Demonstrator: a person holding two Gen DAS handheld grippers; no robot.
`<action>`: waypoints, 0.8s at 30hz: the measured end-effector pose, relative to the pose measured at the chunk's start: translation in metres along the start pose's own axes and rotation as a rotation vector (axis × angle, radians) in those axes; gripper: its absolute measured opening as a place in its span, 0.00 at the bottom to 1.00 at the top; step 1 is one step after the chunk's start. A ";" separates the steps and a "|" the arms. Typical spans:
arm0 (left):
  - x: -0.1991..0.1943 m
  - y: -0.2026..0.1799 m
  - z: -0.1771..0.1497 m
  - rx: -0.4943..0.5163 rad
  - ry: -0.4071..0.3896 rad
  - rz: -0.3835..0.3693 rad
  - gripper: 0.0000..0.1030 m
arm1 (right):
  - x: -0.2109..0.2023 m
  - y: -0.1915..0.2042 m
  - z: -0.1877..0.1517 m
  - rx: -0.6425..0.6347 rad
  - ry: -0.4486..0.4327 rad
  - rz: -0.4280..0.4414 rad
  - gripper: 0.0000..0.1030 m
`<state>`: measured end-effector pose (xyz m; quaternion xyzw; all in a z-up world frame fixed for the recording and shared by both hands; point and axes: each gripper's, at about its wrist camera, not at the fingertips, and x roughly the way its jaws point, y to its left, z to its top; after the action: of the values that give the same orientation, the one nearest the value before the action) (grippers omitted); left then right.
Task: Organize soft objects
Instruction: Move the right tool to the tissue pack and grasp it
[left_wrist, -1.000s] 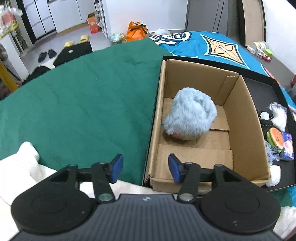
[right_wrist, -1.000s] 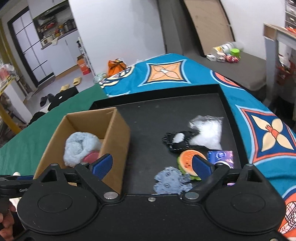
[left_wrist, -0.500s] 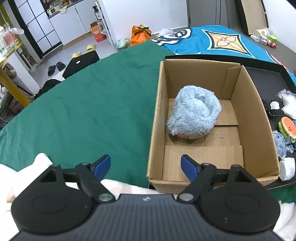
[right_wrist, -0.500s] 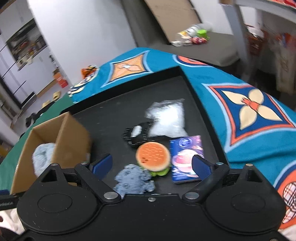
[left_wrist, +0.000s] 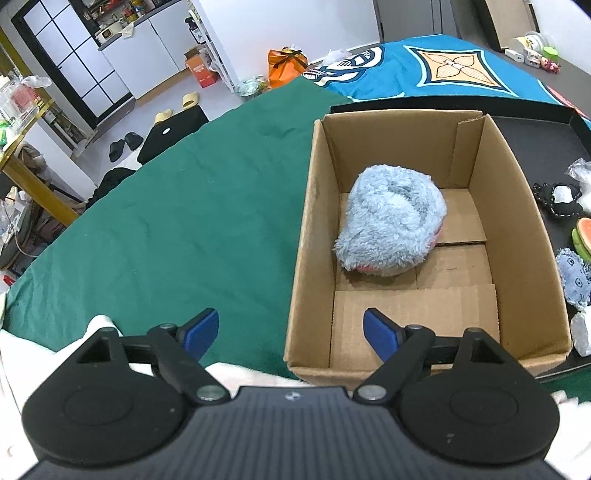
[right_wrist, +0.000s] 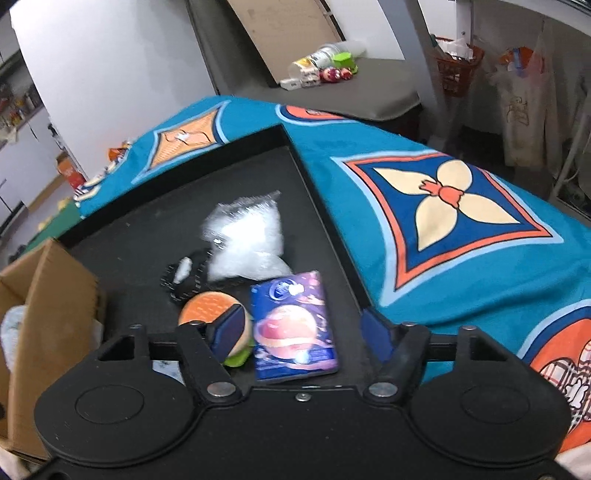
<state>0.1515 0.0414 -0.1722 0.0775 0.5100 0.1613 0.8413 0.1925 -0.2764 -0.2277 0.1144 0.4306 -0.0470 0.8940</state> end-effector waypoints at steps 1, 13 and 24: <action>0.000 0.000 0.001 -0.001 0.001 0.002 0.82 | 0.003 -0.001 -0.001 -0.003 0.008 -0.002 0.59; -0.001 -0.008 0.004 0.026 0.011 0.039 0.82 | 0.018 0.014 -0.009 -0.119 0.075 0.000 0.56; -0.004 -0.006 0.004 0.018 0.003 0.031 0.82 | 0.013 0.015 -0.011 -0.151 0.080 -0.006 0.19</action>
<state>0.1545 0.0343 -0.1694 0.0929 0.5115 0.1697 0.8372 0.1951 -0.2586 -0.2421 0.0473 0.4686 -0.0126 0.8821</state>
